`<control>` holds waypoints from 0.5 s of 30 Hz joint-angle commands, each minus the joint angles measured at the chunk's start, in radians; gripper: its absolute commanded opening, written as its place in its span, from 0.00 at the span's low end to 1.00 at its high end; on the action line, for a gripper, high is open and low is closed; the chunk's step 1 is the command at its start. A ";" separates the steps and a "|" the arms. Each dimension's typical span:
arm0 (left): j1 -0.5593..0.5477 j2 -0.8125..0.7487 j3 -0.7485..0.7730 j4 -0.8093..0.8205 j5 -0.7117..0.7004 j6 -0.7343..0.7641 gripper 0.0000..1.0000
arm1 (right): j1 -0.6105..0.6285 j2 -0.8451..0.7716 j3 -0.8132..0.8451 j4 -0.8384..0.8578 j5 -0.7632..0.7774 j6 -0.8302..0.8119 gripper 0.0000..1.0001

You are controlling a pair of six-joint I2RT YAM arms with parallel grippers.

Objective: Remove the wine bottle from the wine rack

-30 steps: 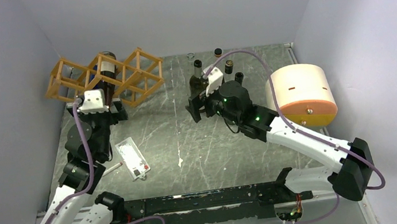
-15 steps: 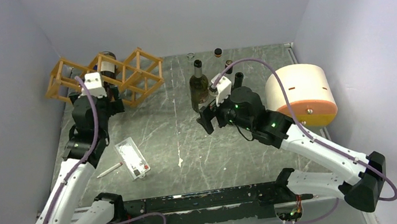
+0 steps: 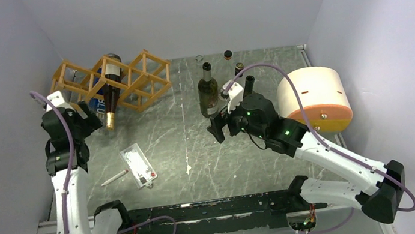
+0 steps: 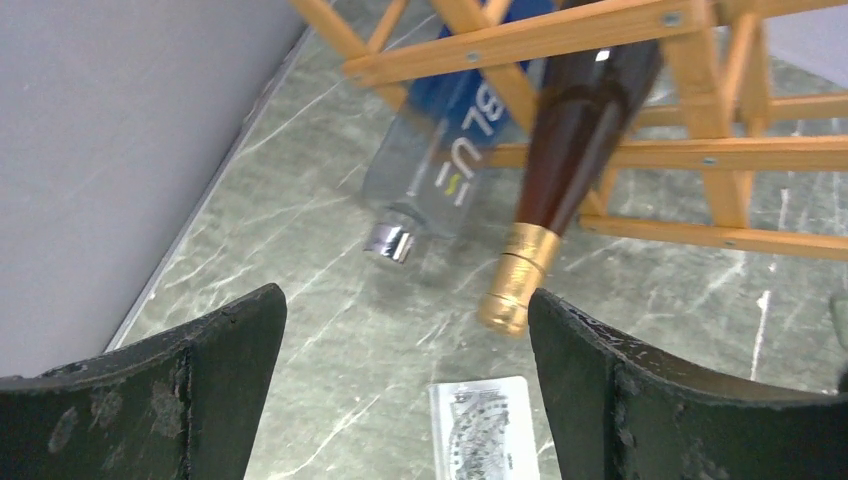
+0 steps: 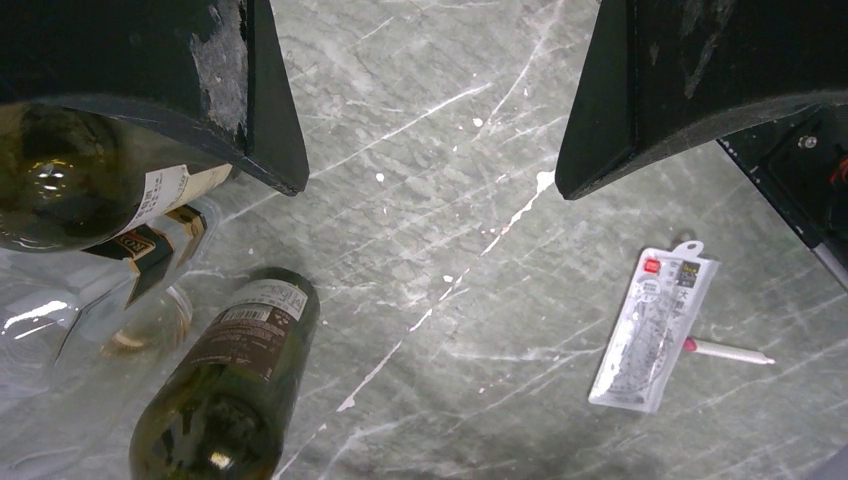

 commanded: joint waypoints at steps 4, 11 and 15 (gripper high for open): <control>0.129 0.106 -0.052 0.045 0.328 0.087 0.95 | -0.007 -0.035 0.000 0.022 -0.034 0.012 1.00; 0.131 0.269 -0.091 0.151 0.331 0.162 0.90 | -0.006 -0.071 -0.012 0.026 -0.050 0.015 1.00; 0.174 0.321 -0.111 0.204 0.355 0.160 0.85 | -0.004 -0.085 -0.016 0.026 -0.049 0.016 1.00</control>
